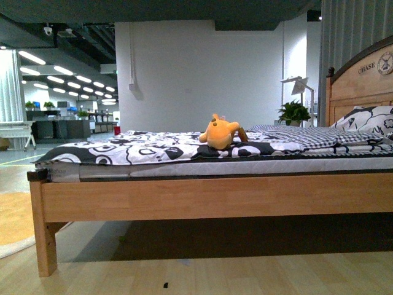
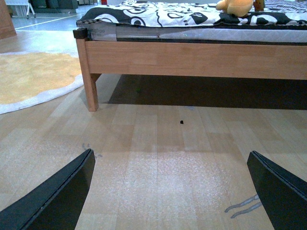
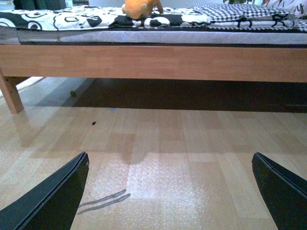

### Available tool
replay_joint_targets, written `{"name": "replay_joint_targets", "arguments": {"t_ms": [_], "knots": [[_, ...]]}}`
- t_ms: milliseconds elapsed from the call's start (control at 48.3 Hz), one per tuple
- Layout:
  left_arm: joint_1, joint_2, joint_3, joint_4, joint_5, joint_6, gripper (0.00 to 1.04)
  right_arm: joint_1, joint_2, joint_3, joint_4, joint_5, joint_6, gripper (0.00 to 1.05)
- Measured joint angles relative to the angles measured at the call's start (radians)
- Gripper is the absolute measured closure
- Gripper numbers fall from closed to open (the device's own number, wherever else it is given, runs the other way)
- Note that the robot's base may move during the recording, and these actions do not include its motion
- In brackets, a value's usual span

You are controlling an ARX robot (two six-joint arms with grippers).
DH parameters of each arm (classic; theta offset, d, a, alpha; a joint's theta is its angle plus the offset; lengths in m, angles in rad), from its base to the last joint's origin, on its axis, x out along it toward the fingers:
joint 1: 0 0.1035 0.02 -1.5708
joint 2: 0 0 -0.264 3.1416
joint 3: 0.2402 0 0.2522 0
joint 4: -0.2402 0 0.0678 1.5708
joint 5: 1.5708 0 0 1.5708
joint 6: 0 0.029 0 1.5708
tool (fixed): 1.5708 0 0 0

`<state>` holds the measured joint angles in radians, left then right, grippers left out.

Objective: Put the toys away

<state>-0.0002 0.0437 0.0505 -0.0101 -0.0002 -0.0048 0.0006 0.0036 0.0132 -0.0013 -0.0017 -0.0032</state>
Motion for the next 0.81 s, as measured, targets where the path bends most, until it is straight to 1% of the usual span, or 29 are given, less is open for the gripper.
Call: {"name": "replay_joint_targets", "arguments": {"t_ms": [808], "knots": [[0.0, 0.0, 0.0, 0.0, 0.0, 0.0, 0.06, 0.0, 0.0, 0.0, 0.0, 0.0, 0.0, 0.0]]}}
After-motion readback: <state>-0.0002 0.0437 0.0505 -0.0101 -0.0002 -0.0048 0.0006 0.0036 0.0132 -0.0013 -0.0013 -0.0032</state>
